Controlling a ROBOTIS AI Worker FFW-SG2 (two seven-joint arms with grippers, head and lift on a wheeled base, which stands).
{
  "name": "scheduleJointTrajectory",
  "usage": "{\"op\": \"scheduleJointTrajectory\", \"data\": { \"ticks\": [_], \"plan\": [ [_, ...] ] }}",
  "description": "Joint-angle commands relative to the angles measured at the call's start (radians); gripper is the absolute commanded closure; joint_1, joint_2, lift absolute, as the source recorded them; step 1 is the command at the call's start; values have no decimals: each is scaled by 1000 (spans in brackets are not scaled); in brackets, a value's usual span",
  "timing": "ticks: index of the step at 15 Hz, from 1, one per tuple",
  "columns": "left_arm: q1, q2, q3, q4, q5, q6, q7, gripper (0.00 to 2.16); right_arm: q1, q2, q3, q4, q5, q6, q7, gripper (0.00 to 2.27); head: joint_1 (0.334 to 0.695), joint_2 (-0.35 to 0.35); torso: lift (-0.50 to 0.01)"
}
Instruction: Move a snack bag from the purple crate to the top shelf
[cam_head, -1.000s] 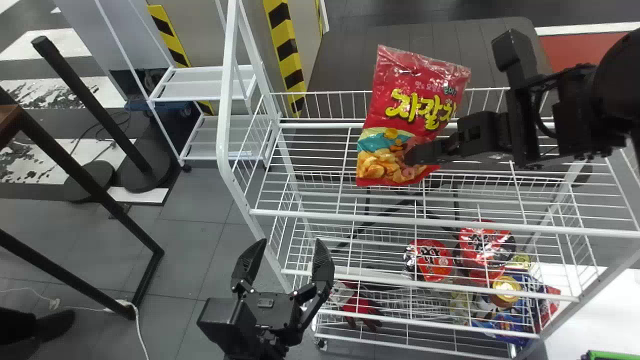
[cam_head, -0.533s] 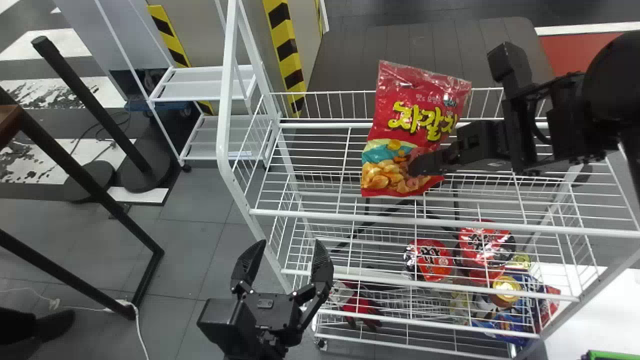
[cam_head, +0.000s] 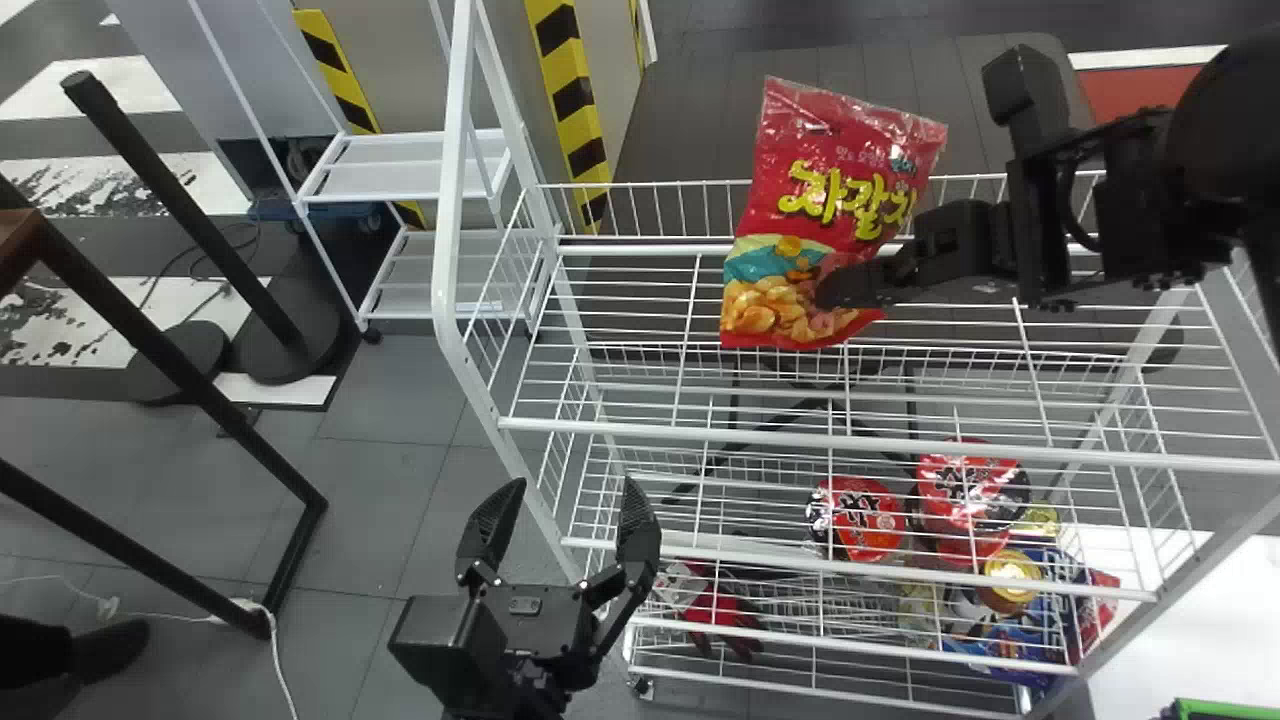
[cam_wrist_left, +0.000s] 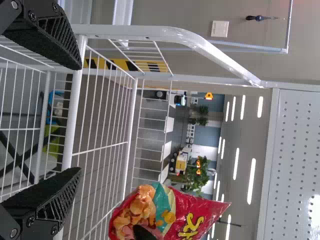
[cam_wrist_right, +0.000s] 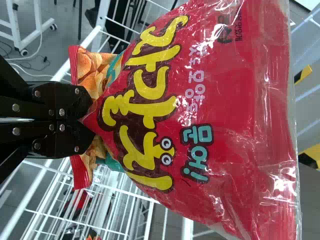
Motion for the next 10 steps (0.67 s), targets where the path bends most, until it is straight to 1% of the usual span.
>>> {"op": "scheduleJointTrajectory", "data": {
  "ticks": [1,7,10],
  "plan": [
    [0,0,4,4,1,-3,0,90,-24,1,1,64,8,-61,0,1946,695,190,0],
    [0,-1,9,7,3,-18,0,90,-30,1,36,141,21,-172,-1,1946,695,185,0],
    [2,-1,10,7,3,-22,0,93,-20,1,79,186,14,-310,-9,1946,695,189,0]
  ]
}}
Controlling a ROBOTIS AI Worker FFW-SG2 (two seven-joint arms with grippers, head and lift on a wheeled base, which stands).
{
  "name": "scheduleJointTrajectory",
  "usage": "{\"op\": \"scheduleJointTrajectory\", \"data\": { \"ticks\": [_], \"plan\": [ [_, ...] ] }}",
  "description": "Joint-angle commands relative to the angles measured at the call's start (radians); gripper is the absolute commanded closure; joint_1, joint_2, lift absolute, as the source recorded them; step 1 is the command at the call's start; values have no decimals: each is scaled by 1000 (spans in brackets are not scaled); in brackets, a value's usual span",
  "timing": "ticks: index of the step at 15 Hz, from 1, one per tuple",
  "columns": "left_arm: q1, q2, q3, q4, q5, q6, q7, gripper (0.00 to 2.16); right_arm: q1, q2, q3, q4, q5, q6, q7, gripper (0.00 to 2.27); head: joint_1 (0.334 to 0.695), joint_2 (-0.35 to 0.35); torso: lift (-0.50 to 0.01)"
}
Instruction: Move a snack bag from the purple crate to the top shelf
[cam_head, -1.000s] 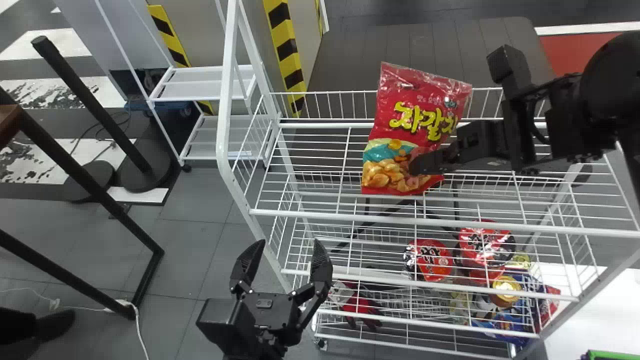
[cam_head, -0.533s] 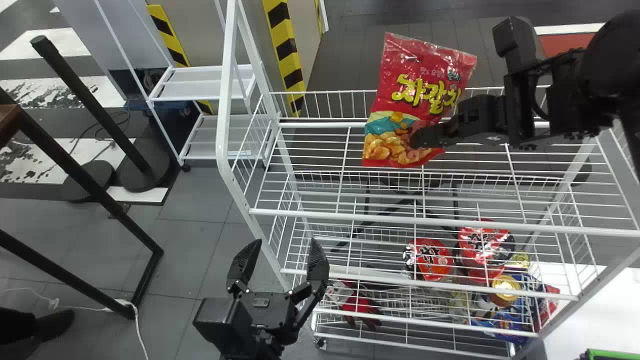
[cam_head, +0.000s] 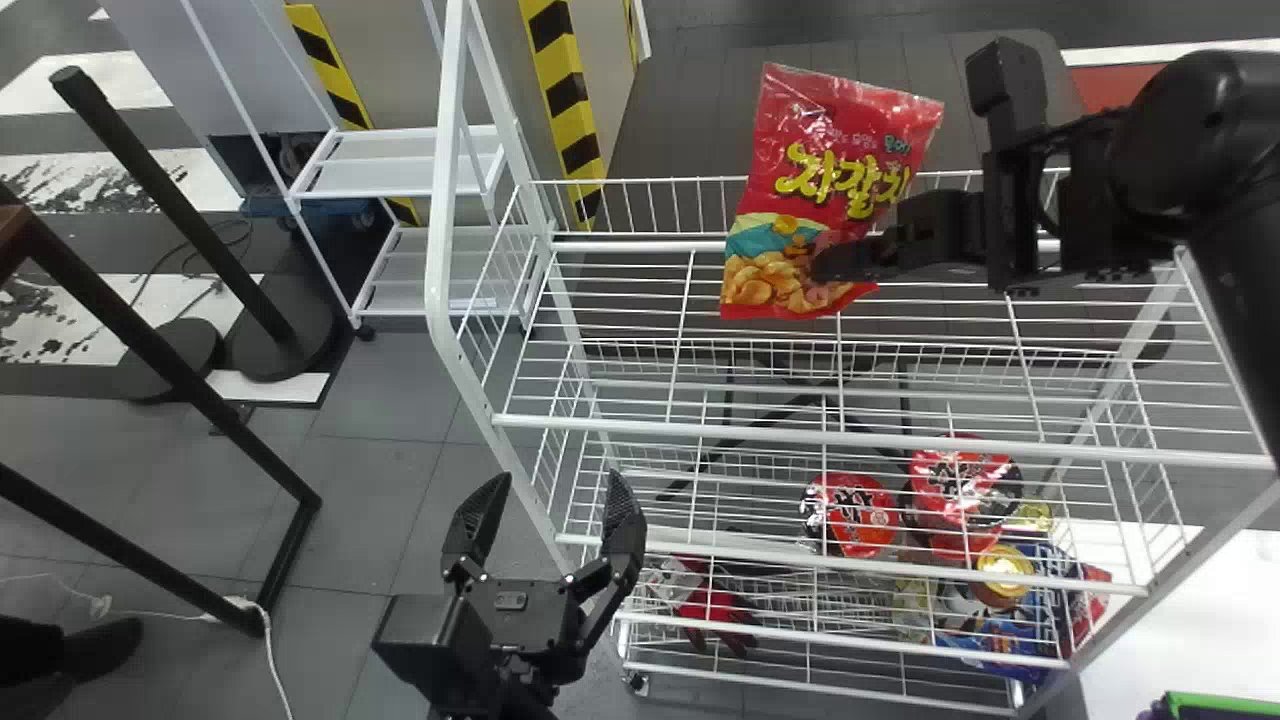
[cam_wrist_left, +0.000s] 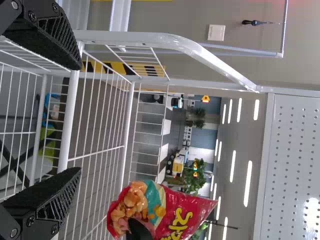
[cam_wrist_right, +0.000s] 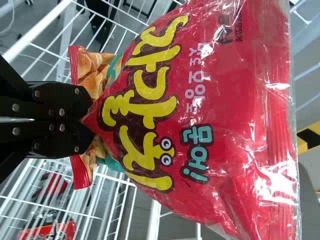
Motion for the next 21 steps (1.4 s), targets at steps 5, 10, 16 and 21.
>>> {"op": "scheduleJointTrajectory", "data": {
  "ticks": [5,10,16,21],
  "plan": [
    [6,3,4,-2,2,-13,0,93,14,1,52,52,-14,-188,-3,1946,695,202,0],
    [6,3,4,-2,3,-19,0,93,20,1,88,86,-11,-188,-28,1946,695,211,0],
    [6,6,5,0,3,-22,0,93,38,1,105,118,-28,-295,-31,1943,695,214,0],
    [6,3,12,5,5,-22,-1,93,41,1,109,118,-36,-304,-31,1312,695,222,0]
  ]
}}
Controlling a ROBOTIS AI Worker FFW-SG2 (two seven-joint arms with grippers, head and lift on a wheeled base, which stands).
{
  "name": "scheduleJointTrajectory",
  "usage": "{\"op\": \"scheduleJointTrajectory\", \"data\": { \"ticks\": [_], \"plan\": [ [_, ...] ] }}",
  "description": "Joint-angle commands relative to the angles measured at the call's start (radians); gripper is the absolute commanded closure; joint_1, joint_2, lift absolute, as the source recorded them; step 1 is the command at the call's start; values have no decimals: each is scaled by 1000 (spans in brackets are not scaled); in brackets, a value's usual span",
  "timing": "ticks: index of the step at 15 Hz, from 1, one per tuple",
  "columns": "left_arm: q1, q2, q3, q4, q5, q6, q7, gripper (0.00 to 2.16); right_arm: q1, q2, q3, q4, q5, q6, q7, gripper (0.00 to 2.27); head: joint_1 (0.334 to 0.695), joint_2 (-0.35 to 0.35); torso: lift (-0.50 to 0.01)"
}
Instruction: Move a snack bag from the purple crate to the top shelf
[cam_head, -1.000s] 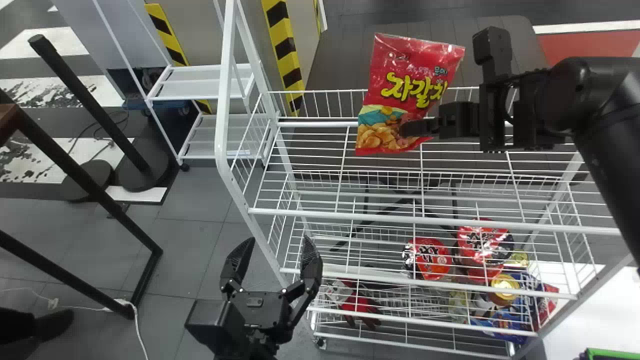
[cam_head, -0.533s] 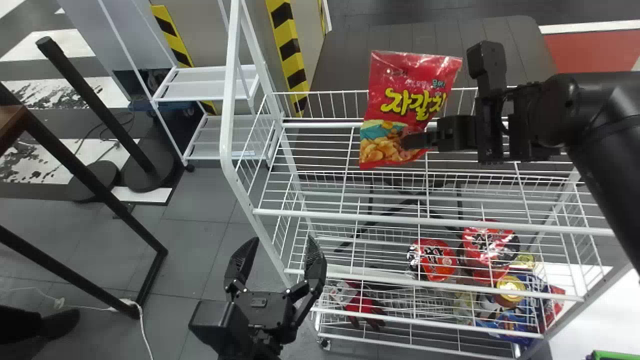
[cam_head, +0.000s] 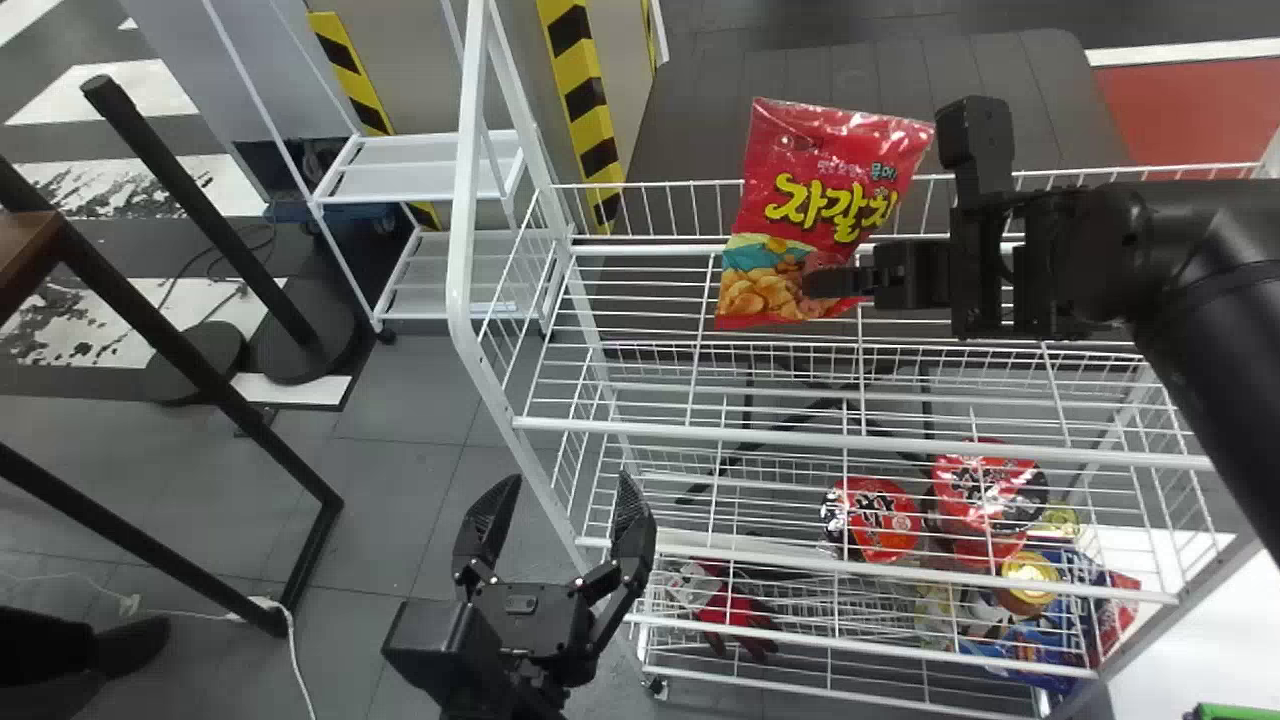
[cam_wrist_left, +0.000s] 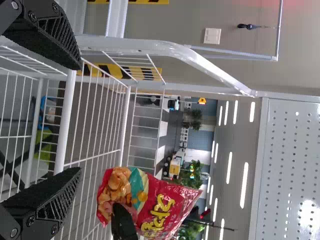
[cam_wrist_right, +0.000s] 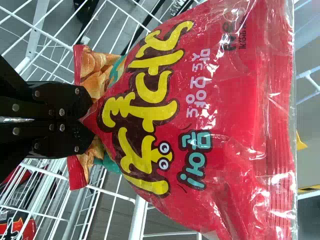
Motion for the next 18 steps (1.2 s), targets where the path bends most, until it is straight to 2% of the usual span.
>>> {"op": "scheduleJointTrajectory", "data": {
  "ticks": [1,2,3,4,5,18],
  "plan": [
    [0,0,0,2,0,-3,0,93,1,1,0,0,-4,0,-1,1089,695,223,0],
    [0,0,0,2,0,-3,0,93,1,1,2,0,-4,0,1,826,695,224,0],
    [0,0,2,2,0,-3,0,93,1,1,2,0,-4,0,1,424,695,225,0],
    [0,0,2,2,0,-3,0,93,1,1,2,0,-4,0,1,174,695,225,0],
    [0,0,2,2,0,-3,0,93,1,1,2,-2,-4,0,1,113,695,226,0],
    [0,-2,2,4,0,-12,2,93,18,1,-1,-51,-7,27,29,113,695,235,0]
  ]
}}
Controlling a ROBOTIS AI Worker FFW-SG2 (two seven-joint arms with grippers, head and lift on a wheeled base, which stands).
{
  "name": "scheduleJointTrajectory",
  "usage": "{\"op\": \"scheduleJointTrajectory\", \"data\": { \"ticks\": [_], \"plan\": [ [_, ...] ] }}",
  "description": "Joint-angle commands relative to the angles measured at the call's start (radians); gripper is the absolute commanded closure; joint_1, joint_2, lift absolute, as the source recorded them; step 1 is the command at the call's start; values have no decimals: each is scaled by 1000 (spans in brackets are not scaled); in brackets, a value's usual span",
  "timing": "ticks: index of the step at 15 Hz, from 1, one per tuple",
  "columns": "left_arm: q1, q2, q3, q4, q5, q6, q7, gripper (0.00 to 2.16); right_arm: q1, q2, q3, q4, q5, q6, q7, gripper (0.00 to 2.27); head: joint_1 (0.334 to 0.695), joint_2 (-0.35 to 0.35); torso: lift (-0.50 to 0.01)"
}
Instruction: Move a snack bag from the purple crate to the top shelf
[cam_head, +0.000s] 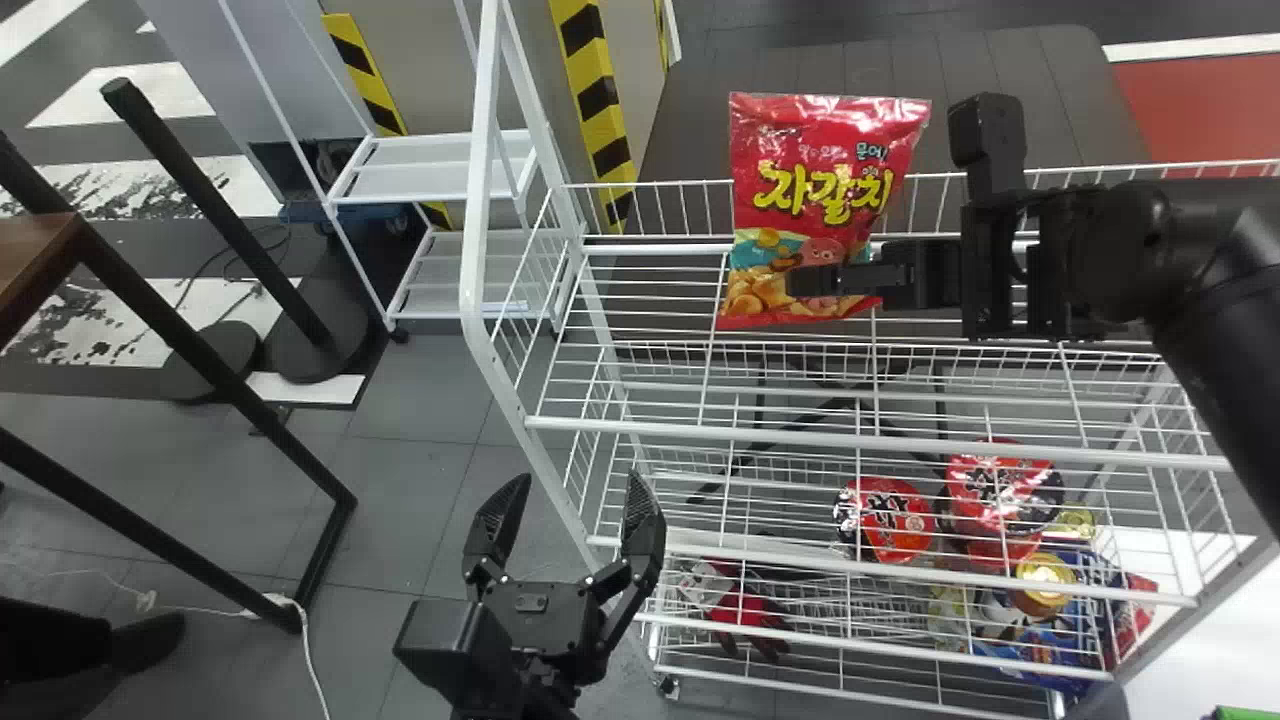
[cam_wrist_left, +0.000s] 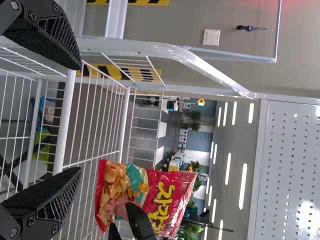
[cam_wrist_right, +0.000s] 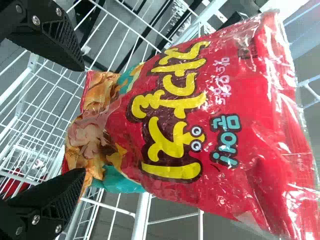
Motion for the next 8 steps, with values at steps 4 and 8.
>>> {"op": "scheduleJointTrajectory", "data": {
  "ticks": [4,8],
  "plan": [
    [0,-1,0,0,0,-5,0,93,33,1,-2,-66,-5,42,1,113,695,242,0],
    [0,-1,0,0,0,-5,0,93,61,1,-5,-117,-5,70,1,113,695,249,0]
  ]
}}
